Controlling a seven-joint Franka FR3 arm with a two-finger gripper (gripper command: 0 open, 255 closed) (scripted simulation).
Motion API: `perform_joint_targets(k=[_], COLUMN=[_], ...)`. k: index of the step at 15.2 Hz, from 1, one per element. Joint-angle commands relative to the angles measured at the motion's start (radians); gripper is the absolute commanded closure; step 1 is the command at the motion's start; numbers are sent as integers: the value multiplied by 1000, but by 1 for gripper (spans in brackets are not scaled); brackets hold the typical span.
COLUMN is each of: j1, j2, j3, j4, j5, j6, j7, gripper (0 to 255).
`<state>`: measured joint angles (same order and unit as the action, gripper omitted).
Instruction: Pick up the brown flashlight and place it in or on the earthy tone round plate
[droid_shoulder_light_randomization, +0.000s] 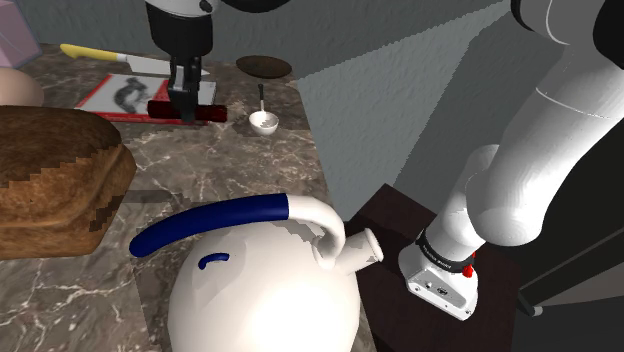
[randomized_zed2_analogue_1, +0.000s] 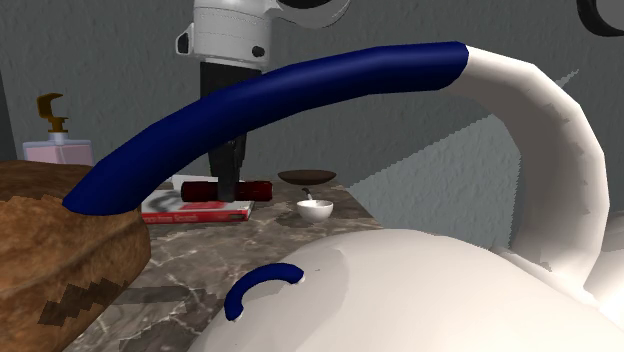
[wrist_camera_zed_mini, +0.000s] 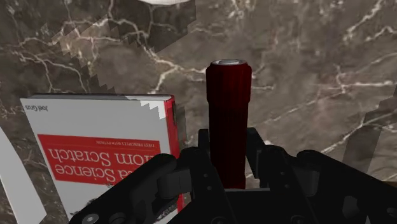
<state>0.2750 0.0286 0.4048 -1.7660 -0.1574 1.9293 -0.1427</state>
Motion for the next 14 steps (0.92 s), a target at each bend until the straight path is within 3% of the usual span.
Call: perform_joint_targets(k=[1, 8, 14], j1=[-1, 2, -74], j2=[-1, 7, -21], j3=[-1, 2, -69], j4=[27, 129, 93], j5=[2, 3, 36], j6=[-28, -122, -93], j7=[-6, -16, -164], gripper=[255, 255, 255])
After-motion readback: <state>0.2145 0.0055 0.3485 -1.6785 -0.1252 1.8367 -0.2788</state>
